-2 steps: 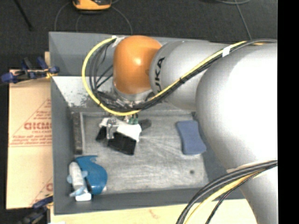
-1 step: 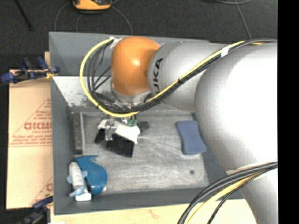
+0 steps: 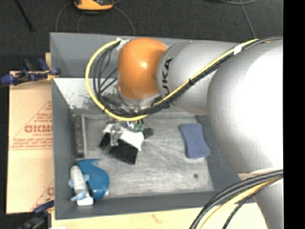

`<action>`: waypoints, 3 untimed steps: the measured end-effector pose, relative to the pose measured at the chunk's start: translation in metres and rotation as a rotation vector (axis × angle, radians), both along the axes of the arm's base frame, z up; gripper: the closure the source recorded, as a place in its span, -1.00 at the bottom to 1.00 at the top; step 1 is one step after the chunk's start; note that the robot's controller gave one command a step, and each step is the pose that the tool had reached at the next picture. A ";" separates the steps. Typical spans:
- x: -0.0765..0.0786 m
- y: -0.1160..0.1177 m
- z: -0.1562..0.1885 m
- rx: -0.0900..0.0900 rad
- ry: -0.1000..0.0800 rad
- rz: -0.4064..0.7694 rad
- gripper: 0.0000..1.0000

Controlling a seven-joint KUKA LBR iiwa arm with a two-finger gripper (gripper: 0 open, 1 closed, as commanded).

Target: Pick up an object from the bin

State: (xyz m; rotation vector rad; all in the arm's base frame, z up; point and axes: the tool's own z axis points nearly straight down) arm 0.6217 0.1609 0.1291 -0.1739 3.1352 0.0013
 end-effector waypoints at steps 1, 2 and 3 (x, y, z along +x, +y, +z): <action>0.011 -0.008 0.001 0.001 -0.002 -0.002 1.00; 0.014 0.014 0.032 -0.001 0.000 0.001 1.00; 0.018 0.015 0.040 0.002 -0.005 0.001 1.00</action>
Offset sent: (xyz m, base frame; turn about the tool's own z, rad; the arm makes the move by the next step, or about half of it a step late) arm 0.0140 0.0229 0.0408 -0.0019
